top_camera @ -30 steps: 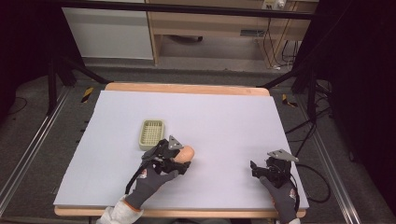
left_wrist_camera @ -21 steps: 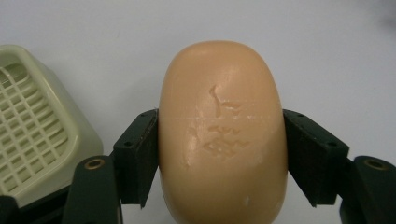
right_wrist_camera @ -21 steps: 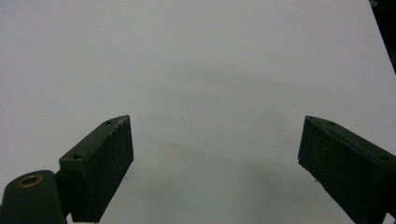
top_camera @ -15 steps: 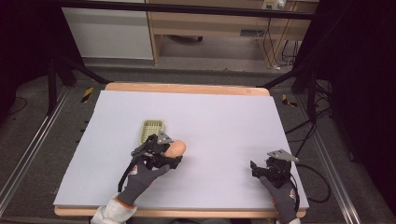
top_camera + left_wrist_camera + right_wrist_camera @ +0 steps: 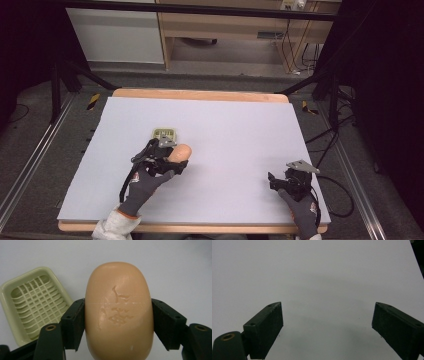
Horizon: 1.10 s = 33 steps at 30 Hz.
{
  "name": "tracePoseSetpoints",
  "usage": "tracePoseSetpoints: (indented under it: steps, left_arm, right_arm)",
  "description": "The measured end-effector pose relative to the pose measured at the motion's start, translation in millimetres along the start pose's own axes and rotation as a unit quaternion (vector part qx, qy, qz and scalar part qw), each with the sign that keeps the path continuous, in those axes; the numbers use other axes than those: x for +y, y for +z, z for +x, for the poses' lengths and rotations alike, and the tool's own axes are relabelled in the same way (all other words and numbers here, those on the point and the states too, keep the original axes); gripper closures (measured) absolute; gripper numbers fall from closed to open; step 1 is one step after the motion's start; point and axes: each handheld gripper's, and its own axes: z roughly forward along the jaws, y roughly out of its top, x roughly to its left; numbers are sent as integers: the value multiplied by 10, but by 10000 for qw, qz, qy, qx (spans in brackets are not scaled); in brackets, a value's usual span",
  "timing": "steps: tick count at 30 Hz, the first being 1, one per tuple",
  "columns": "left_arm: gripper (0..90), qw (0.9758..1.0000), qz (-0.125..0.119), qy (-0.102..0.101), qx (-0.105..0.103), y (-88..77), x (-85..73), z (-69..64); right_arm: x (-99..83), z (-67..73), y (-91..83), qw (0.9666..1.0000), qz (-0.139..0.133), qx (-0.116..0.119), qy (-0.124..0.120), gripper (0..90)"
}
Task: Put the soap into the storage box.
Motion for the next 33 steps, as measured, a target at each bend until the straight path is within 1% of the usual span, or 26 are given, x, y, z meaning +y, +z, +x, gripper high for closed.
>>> tracePoseSetpoints:
  steps: [5,6,9,14,17,18,19,20,23,27,33]
  left_arm:
    - [318,10000,-31,-50,47,-31,12,54]
    - [318,9999,-55,-90,67,-38,16,74]
    - [318,9999,-54,-99,113,-49,21,101]
    - [318,9996,-118,-210,166,-62,33,178]
    - [318,9995,-144,-236,177,-71,38,202]
    - [318,9992,-177,-280,203,-79,47,233]
    - [318,9992,-177,-280,203,-79,47,233]
    - [318,9992,-179,-300,218,-82,56,265]
    - [318,9990,-195,-332,242,-78,63,293]
    - [318,9989,-160,-344,292,-60,76,353]
    - [318,9984,-185,-427,322,-41,100,414]
  right_arm:
    - [0,2,0,10000,10,-8,1,103]
    - [0,4,-1,10000,7,-8,4,103]
    - [1,2,-1,10000,-10,-6,-7,103]
    - [4,2,-1,10000,-37,-1,-40,103]
    - [4,2,-2,10000,-37,-3,-40,102]
    - [5,3,-1,10000,-40,-9,-46,102]
    - [5,3,-1,10000,-40,-9,-46,102]
    - [5,6,-1,10000,-27,2,-42,102]
    - [6,9,1,10000,-26,6,-31,102]
    - [5,11,2,10000,-14,-12,-48,101]
    - [6,15,7,10000,-8,-29,-55,101]
